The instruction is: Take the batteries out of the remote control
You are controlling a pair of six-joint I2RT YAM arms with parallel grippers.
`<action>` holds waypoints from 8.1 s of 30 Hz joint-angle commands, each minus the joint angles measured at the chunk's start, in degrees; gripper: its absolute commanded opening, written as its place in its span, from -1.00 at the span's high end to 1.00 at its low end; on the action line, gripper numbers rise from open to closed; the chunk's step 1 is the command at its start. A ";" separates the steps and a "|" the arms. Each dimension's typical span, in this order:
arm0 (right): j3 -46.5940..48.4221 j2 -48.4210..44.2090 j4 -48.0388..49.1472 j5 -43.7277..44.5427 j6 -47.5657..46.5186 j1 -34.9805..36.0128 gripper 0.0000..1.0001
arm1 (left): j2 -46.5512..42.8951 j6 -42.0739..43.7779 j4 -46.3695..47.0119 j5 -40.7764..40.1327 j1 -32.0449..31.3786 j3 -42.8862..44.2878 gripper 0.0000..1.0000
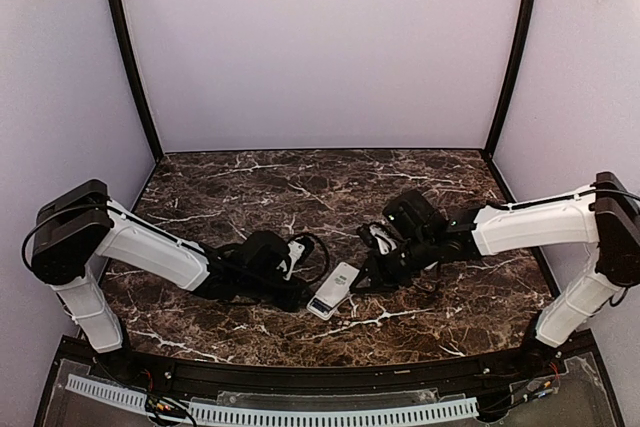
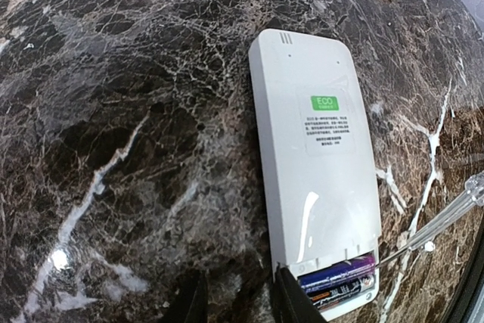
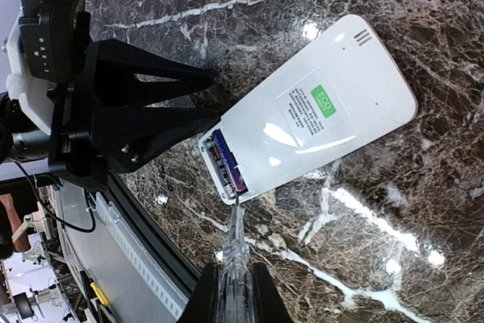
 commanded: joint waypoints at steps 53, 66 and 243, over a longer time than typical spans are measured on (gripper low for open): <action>-7.32 -15.16 20.84 15.64 0.55 1.43 1.00 | 4.39 -3.39 -3.78 7.11 -4.74 -0.18 0.43; -5.02 -13.89 13.85 17.99 -1.51 1.41 1.00 | -2.90 -0.98 -4.53 3.43 -4.74 -1.57 0.33; 3.09 -19.97 -5.81 11.71 -15.72 -4.11 1.00 | -18.53 11.58 -6.95 -23.85 -4.65 -0.20 -0.95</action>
